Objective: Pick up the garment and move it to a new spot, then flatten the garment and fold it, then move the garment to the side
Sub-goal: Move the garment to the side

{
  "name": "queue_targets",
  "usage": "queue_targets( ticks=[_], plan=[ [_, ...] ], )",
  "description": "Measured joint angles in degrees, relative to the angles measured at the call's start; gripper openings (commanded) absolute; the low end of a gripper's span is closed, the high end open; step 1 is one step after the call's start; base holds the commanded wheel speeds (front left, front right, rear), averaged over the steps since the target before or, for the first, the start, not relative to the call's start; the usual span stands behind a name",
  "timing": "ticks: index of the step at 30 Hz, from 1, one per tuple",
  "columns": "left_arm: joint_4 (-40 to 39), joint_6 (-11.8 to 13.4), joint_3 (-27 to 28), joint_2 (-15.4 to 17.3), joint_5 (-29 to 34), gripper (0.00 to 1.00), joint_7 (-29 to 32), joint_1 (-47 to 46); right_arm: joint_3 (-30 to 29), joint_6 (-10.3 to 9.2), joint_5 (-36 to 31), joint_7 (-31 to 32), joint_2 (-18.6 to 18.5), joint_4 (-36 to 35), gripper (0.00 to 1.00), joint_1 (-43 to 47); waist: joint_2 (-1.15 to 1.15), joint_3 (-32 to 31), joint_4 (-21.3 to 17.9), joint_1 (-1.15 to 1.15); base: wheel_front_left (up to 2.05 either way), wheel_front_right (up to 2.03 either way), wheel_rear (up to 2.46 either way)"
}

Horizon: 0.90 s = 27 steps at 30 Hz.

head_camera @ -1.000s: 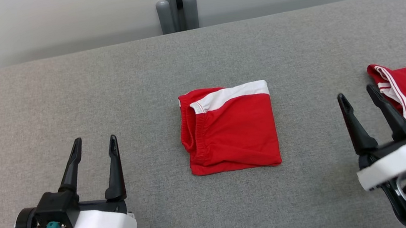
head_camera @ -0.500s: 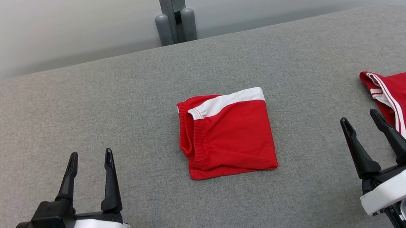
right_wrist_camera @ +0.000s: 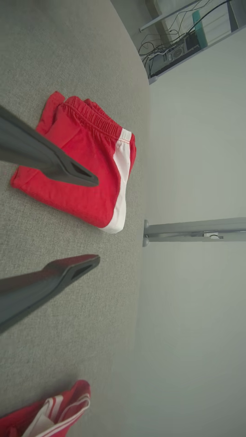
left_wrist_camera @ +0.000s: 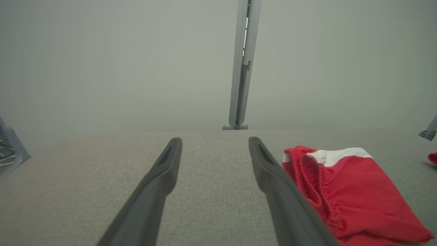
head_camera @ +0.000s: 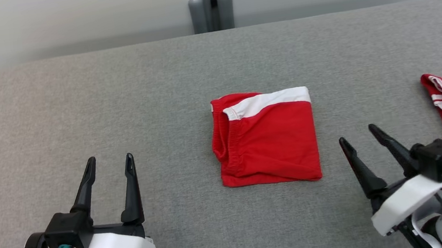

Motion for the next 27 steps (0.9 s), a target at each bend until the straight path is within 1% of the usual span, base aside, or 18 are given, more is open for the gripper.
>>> queue_targets(
  ticks=[5, 9, 10, 15, 16, 17, 22, 27],
  plan=[
    [1.3, -0.48, -0.86, -1.35, -0.01, 1.0, -0.86, -1.05, 5.01, 0.0, 2.65, 0.18, -1.0, 7.65, 1.0, -3.34, 0.0, 1.64, 2.68, 0.0, 0.0, 0.0, 0.0],
    [2.48, -0.87, -1.19, -1.97, -0.1, 1.0, -1.57, -1.24, 7.08, -0.01, 4.41, -0.73, -1.2, 14.49, 1.0, -6.11, 0.0, 3.01, 4.47, 0.0, 0.0, 0.0, 0.0],
    [2.48, -0.87, -1.19, -1.97, -0.1, 1.0, -1.57, -1.24, 7.08, -0.01, 4.41, -0.73, -1.2, 14.49, 1.0, -6.11, 0.0, 3.01, 4.47, 0.0, 0.0, 0.0, 0.0],
    [3.69, -1.56, -1.64, -2.91, -0.24, 1.0, -2.3, -2.4, 10.16, 0.0, 6.27, -1.21, -0.96, 21.23, 1.0, -9.26, 0.0, 4.55, 6.04, 0.0, 0.0, 0.0, 0.0],
    [3.87, -1.6, -1.56, -2.92, -0.25, 1.0, -2.44, -2.4, 11.0, -0.01, 6.66, -1.52, -0.91, 21.91, 0.42, -9.87, 0.0, 4.83, 6.2, 0.0, 0.0, 0.0, 0.0],
    [4.04, -1.63, -1.57, -3.02, -0.26, 1.0, -2.47, -2.41, 11.61, -0.01, 6.97, -1.54, -0.89, 22.43, 0.0, -10.47, 0.0, 5.05, 6.32, 0.0, 0.0, 0.0, 0.0],
    [4.82, -2.02, -1.4, -3.11, -0.38, 1.0, -2.96, -3.1, 13.78, 0.03, 8.15, -2.72, -1.48, 23.39, 0.0, -11.73, 0.0, 5.41, 6.0, 0.0, 0.0, 0.0, 0.0],
    [4.46, -2.18, -1.14, -2.78, -0.04, 1.0, -3.05, -3.57, 15.39, 0.08, 7.02, -3.28, -4.04, 21.64, 0.0, -11.84, 0.0, 5.5, 3.81, 0.0, 0.0, 0.0, 0.0]
  ],
)
